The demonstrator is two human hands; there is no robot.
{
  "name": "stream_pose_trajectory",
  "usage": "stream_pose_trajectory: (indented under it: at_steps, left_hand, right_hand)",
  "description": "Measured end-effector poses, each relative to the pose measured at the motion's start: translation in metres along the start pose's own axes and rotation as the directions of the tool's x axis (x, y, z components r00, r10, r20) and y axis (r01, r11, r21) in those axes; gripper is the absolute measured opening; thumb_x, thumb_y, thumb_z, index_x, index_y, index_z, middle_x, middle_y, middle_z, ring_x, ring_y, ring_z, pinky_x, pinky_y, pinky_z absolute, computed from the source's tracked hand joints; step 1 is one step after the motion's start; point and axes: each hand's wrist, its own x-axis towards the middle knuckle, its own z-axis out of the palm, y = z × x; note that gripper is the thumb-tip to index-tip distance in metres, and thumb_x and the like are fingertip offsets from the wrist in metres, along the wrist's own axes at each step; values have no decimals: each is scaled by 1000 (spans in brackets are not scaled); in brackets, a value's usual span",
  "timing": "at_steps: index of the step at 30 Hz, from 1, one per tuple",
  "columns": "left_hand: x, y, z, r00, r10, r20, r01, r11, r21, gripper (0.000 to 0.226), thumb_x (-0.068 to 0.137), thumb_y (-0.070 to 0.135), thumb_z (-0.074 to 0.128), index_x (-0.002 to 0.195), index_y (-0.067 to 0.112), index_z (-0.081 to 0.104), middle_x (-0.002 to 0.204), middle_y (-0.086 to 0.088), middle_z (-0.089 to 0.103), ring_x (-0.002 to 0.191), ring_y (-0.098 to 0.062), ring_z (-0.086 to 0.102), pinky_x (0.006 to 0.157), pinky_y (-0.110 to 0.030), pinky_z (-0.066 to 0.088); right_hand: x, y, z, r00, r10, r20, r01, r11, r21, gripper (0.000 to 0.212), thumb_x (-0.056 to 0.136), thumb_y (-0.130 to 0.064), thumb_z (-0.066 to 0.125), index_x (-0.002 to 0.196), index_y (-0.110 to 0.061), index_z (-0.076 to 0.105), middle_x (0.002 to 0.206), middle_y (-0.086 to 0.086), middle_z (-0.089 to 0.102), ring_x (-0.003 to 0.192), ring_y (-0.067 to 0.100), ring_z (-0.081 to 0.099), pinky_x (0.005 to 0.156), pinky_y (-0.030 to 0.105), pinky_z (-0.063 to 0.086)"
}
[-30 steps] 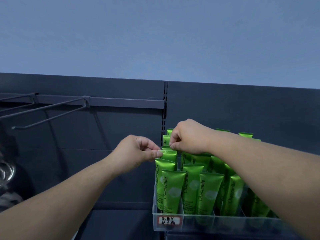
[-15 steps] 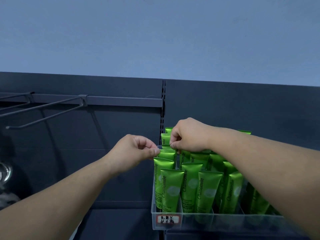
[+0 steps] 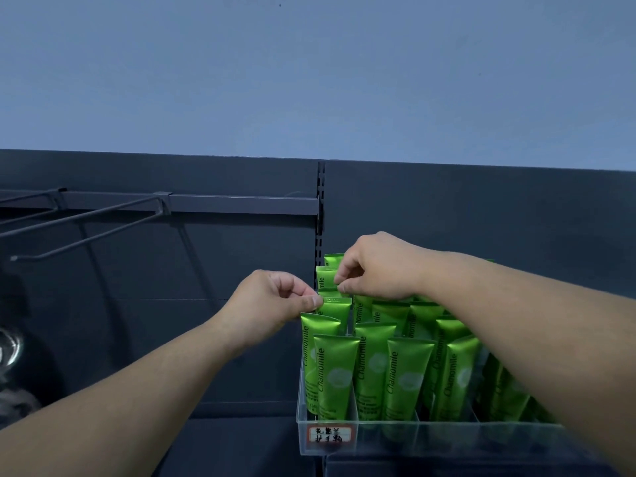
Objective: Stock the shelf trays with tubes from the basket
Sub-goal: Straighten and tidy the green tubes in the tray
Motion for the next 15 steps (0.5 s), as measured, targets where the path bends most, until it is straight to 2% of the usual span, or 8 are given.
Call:
stream_pose_trajectory:
  at_steps: [3, 6, 9, 12, 15]
  left_hand:
    - [0, 0, -1, 1000, -2, 10, 2, 1000, 5, 9, 78, 25, 77, 78, 16, 75, 84, -15, 72, 76, -16, 64, 82, -33, 54]
    - [0, 1, -1, 1000, 0, 24, 1, 1000, -19, 7, 80, 22, 75, 80, 15, 75, 82, -8, 74, 77, -15, 67, 76, -23, 54]
    - [0, 0, -1, 1000, -11, 28, 12, 1000, -29, 8, 83, 22, 71, 84, 15, 75, 82, -2, 75, 83, -17, 70, 80, -25, 55]
    - [-4, -1, -3, 1000, -13, 12, 13, 999, -44, 10, 86, 25, 69, 88, 18, 76, 85, -1, 75, 87, -17, 70, 83, -27, 55]
    - [-12, 1, -4, 999, 5, -44, -8, 998, -62, 12, 88, 26, 66, 88, 19, 75, 83, 1, 75, 75, -5, 68, 71, -14, 51]
  right_hand:
    - [-3, 2, -2, 1000, -1, -15, 1, 1000, 8, 19, 90, -33, 64, 105, -26, 74, 104, -12, 71, 94, 4, 61, 85, 19, 45]
    - [-9, 5, -3, 1000, 4, -24, -4, 1000, 16, 20, 89, -34, 64, 106, -28, 73, 105, -12, 71, 96, 4, 62, 87, 19, 46]
    - [-16, 7, -4, 999, 5, -45, -4, 1000, 27, 21, 89, -35, 64, 108, -29, 72, 107, -13, 71, 98, 3, 63, 88, 17, 45]
    - [-25, 9, -7, 997, -1, -78, 5, 999, 54, 21, 89, -35, 65, 108, -30, 72, 106, -15, 70, 96, -1, 62, 82, 11, 42]
    - [-35, 11, -12, 991, -6, -131, 16, 997, 82, 17, 86, -35, 68, 103, -32, 72, 97, -20, 69, 89, -6, 61, 71, 1, 37]
